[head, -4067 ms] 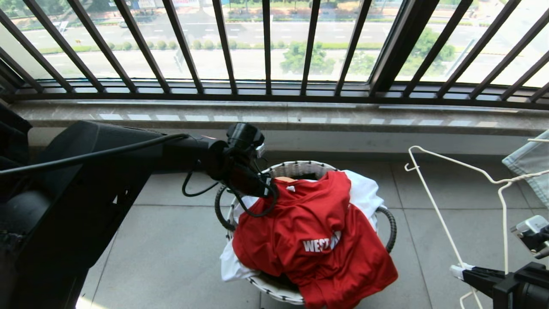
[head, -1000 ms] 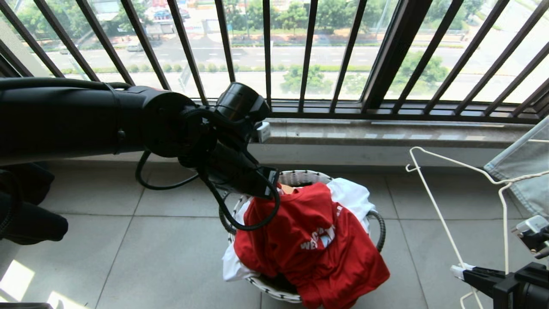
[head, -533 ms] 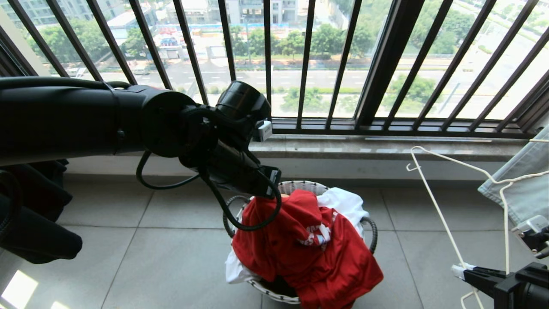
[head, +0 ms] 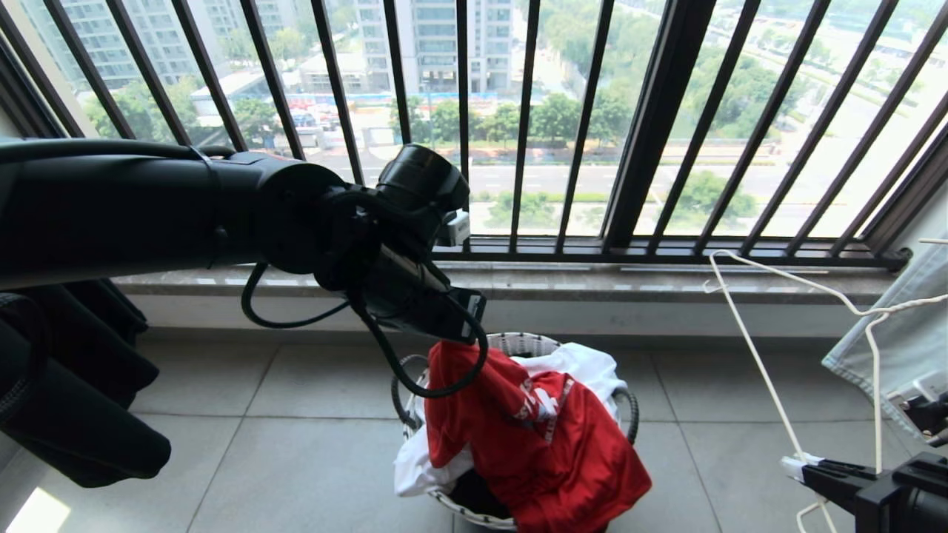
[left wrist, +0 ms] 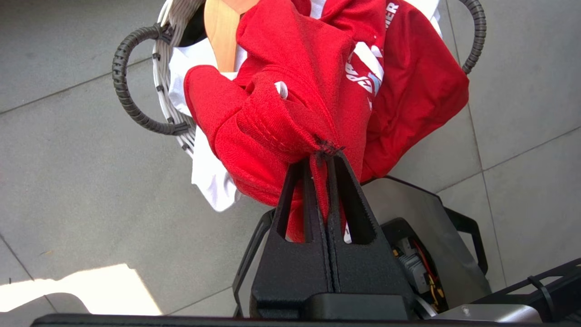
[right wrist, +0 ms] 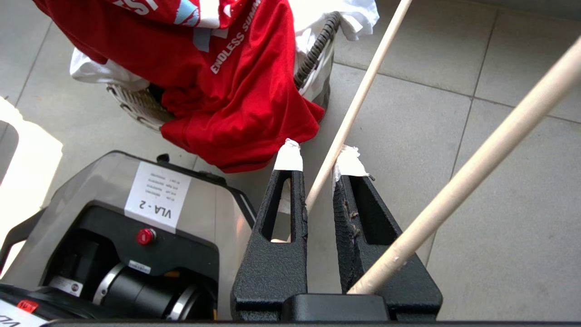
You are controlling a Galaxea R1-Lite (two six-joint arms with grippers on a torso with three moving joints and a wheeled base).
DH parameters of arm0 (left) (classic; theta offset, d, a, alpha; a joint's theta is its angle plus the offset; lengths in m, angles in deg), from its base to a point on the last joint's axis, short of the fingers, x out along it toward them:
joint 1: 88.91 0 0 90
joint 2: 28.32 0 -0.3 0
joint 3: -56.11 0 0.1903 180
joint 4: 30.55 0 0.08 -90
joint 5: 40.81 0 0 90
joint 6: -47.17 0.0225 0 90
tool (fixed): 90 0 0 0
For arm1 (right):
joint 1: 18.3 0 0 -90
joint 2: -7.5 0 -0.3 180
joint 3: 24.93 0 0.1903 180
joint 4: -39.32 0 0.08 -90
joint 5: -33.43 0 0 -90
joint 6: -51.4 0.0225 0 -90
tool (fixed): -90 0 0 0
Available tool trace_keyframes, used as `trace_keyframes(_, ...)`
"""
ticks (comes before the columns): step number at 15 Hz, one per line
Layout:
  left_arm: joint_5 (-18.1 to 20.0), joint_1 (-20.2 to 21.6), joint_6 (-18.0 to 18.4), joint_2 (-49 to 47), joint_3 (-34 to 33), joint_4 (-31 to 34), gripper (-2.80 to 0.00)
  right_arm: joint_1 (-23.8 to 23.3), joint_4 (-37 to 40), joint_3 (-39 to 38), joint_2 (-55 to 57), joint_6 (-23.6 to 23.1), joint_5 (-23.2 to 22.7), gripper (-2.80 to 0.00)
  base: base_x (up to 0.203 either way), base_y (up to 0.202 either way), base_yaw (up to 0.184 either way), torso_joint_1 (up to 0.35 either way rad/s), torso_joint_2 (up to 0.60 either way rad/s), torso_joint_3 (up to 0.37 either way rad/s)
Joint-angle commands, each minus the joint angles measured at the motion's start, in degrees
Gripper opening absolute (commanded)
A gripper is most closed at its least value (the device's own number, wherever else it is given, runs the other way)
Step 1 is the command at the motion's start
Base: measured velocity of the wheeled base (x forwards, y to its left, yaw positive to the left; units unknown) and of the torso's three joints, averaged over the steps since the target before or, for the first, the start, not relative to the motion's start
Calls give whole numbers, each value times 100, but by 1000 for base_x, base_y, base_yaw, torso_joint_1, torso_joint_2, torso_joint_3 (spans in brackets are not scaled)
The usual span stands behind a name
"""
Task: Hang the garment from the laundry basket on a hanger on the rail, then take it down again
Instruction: Pick up clothes from the basket
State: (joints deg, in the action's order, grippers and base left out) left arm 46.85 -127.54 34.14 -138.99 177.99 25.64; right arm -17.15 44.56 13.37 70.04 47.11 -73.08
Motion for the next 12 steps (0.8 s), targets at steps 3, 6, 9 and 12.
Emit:
trace_keyframes(3, -3, 28, -24, -102, 19, -10, -280, 0, -15, -8, 4, -2, -11, -280, 0, 0, 0, 1, 2, 201)
trace_keyframes(6, -3, 83, -24, -183, 19, -75, -280, 7, -15, -8, 4, -3, -11, -280, 0, 0, 0, 0, 1, 204)
trace_keyframes(9, 6, 145, -24, -227, 19, -127, -280, 5, -15, -8, 4, -5, -11, -280, 0, 0, 0, 6, 3, 203)
trace_keyframes(12, 14, 162, -26, -253, -15, -136, -280, 0, -15, -8, 22, -2, -11, -280, 0, 0, 0, 6, 1, 166)
